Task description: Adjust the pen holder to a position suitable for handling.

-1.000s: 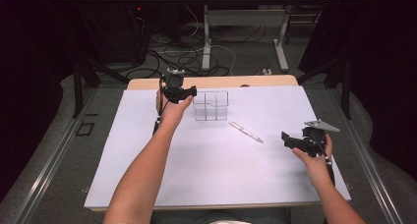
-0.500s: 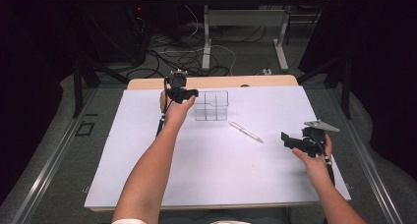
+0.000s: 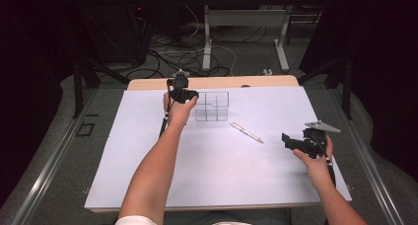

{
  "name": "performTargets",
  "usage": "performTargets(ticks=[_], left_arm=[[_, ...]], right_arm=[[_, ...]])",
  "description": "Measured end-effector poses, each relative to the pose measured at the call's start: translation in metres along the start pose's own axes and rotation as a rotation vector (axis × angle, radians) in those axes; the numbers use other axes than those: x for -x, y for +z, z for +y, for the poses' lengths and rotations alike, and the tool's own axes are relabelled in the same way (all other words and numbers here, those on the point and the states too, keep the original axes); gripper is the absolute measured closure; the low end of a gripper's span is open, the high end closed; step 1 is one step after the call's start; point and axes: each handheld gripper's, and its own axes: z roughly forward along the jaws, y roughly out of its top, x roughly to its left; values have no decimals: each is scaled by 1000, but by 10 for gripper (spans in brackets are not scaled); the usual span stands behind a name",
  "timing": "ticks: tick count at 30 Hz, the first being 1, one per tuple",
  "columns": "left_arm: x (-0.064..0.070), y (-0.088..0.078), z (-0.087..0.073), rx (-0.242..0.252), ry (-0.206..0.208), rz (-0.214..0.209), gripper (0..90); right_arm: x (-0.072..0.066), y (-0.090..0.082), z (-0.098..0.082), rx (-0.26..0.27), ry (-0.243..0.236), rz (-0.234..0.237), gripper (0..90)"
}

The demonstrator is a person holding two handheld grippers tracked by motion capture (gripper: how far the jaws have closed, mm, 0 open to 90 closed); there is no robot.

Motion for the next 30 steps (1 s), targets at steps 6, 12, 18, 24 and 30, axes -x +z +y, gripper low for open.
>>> performTargets(ticks=[6, 12, 18, 24, 30], left_arm=[[-1, 5, 0, -12, -4, 4, 688], [-3, 9, -2, -31, -23, -2, 722], [-5, 10, -2, -54, -25, -15, 756], [-4, 10, -2, -61, -49, -34, 825], [-5, 9, -2, -69, -60, -43, 829]], right_arm=[[0, 0, 0, -1, 4, 3, 61], [0, 2, -1, -9, -2, 7, 62], [-1, 2, -1, -12, -3, 11, 63], [-1, 3, -2, -13, -6, 15, 66], [-1, 3, -2, -15, -5, 16, 70]])
